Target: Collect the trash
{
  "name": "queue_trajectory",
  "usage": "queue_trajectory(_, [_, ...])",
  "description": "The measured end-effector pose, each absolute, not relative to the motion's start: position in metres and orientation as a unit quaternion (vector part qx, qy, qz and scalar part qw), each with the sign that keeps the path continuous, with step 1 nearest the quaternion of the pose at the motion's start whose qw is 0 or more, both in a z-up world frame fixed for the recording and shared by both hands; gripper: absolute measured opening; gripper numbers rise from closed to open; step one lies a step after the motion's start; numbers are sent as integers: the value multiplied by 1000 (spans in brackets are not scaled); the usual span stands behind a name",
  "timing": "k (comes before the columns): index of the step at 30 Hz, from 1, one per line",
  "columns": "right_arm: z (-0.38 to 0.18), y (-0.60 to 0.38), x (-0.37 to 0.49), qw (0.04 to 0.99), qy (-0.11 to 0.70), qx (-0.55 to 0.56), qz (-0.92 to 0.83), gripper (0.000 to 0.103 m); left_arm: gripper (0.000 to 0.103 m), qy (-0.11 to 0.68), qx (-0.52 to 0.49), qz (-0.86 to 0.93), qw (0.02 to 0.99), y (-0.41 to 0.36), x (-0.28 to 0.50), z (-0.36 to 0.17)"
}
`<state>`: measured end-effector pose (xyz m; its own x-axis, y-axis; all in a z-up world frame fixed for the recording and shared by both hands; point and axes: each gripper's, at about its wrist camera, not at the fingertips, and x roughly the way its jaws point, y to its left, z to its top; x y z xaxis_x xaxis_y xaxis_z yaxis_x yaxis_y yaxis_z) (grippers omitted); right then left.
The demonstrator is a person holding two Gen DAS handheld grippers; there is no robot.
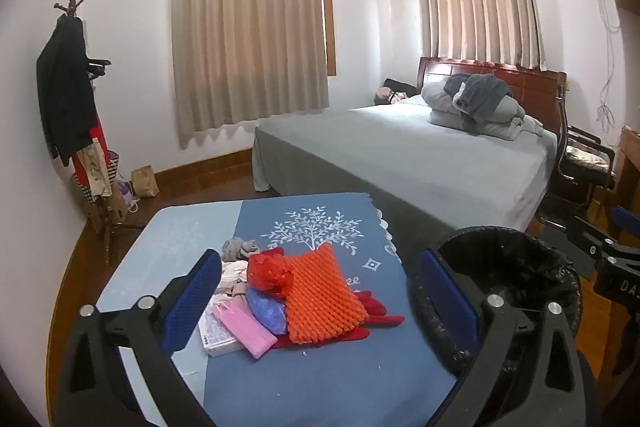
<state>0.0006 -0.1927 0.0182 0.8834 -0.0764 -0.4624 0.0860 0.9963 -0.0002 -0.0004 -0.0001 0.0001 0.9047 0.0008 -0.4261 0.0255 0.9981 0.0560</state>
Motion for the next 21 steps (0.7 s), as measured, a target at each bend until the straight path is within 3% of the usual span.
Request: queue_trajectory(21, [18, -191, 1, 970, 239, 9, -42, 98, 97, 218, 29, -6, 976, 4, 0, 2])
